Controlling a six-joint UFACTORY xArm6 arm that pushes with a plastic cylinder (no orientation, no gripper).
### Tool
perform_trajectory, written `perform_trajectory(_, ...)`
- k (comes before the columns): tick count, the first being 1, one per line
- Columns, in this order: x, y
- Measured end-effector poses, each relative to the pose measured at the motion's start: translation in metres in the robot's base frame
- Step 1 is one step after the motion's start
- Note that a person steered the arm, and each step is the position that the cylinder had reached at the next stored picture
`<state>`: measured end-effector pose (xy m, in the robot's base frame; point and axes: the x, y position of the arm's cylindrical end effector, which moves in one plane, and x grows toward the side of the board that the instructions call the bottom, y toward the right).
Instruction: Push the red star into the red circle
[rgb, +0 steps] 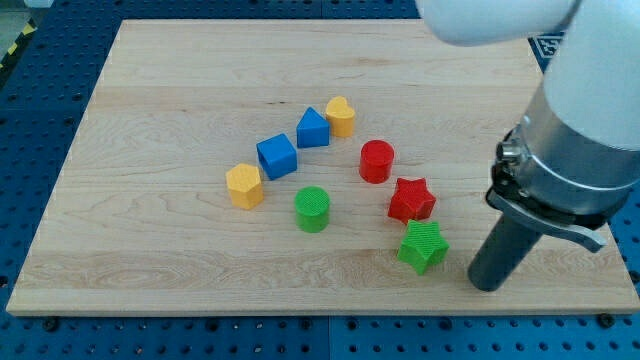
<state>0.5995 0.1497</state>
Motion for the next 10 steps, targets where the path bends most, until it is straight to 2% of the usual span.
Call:
perform_trajectory(3, -0.017, -0.041)
perform_trajectory(6, -0.002, -0.04)
perform_trajectory(7, -0.011, -0.022)
perform_trajectory(8, -0.045, -0.024)
perform_trajectory(10, -0.059, -0.027)
